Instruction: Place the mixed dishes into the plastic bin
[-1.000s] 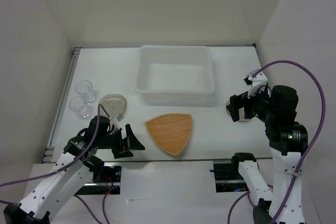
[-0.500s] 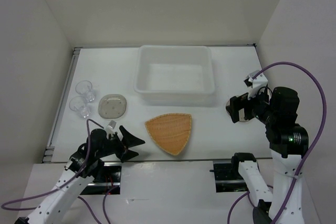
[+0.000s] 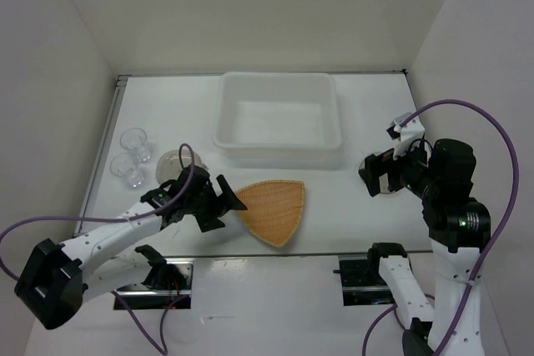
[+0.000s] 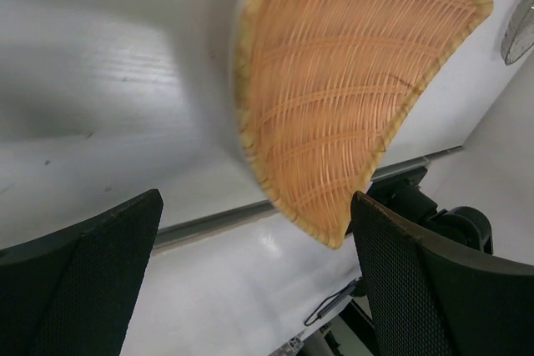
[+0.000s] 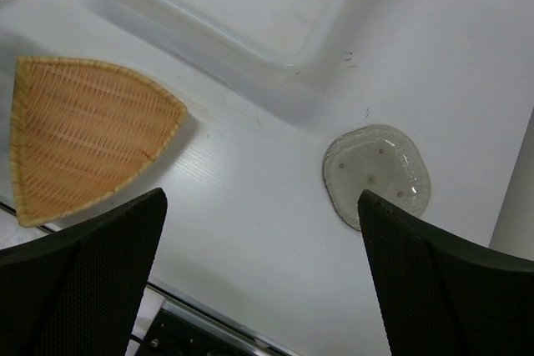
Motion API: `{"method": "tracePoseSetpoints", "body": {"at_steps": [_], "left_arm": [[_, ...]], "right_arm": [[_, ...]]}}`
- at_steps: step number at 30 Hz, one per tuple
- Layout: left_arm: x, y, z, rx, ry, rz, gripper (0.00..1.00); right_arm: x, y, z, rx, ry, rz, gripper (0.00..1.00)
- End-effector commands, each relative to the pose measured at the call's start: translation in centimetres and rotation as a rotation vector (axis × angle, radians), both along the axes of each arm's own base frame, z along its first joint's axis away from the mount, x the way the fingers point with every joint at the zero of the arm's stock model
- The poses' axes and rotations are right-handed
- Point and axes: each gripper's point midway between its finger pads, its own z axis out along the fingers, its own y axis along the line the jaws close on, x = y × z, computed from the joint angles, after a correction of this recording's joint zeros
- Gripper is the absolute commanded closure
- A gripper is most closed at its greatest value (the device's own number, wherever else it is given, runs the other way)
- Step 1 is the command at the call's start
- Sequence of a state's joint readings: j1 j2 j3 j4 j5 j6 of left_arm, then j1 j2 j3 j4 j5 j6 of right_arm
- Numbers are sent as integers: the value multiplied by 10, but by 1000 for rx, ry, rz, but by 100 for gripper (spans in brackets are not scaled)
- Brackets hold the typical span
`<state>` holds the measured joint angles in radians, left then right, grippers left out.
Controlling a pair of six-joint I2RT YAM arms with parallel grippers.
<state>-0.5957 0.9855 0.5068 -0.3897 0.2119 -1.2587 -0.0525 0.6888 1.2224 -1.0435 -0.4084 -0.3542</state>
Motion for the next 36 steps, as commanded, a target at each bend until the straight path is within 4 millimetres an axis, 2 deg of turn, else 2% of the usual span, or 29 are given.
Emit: {"method": "tracePoseSetpoints", "body": {"at_steps": [1, 4, 6, 7, 8, 9, 11, 12, 17, 19, 20, 22, 23, 25, 27, 28, 31, 32, 35, 36], "left_arm": [[16, -13, 3, 0, -70, -13, 0], [11, -26, -5, -7, -42, -41, 0], [12, -40, -3, -37, -60, -62, 0], [11, -44, -9, -34, -38, -58, 0], [14, -52, -5, -56, -52, -73, 0], [12, -56, -13, -44, -26, -89, 0], [18, -66, -10, -47, -29, -100, 0], [19, -67, -17, -30, -9, -100, 0], [20, -83, -20, -84, -5, -133, 0], [26, -89, -17, -101, -26, -134, 0], [25, -90, -22, -100, -9, -141, 0], [28, -96, -20, -108, -16, -158, 4], [31, -98, -18, -108, -25, -166, 8], [32, -99, -20, -109, -26, -166, 24], [32, -99, -19, -112, -20, -158, 50], [30, -98, -21, -106, -12, -157, 70], [27, -95, -30, -78, 12, -164, 89], [27, -94, -32, -70, 23, -164, 100], [24, -93, -31, -60, 37, -177, 100], [26, -95, -23, -66, 20, -184, 100]], "right_arm": [[-1, 4, 10, 4, -55, 18, 0], [-5, 2, 13, -1, -78, 10, 0], [-5, 3, 13, 6, -74, 6, 0], [-5, 1, 13, 2, -74, -2, 0], [-5, 1, 13, 2, -74, -3, 0], [-5, 1, 13, 2, -74, -3, 0], [-7, 1, 15, 2, -83, -3, 0], [-7, 1, 15, 2, -83, -3, 0], [-8, 0, 16, 4, -89, -16, 0], [-7, -2, 18, 0, -98, -24, 0], [-7, -2, 18, 0, -98, -24, 0], [-7, -2, 18, 0, -98, -24, 0], [-7, -2, 18, 0, -98, -24, 0], [-8, -3, 19, 3, -104, -38, 0], [-8, -5, 19, -1, -104, -46, 0], [-10, -4, 20, 7, -112, -49, 0], [-9, -6, 22, 10, -118, -63, 0], [-9, -6, 22, 10, -118, -63, 0], [-6, -12, 20, 15, -126, -114, 0], [-4, -15, 22, 18, -133, -130, 0]]}}
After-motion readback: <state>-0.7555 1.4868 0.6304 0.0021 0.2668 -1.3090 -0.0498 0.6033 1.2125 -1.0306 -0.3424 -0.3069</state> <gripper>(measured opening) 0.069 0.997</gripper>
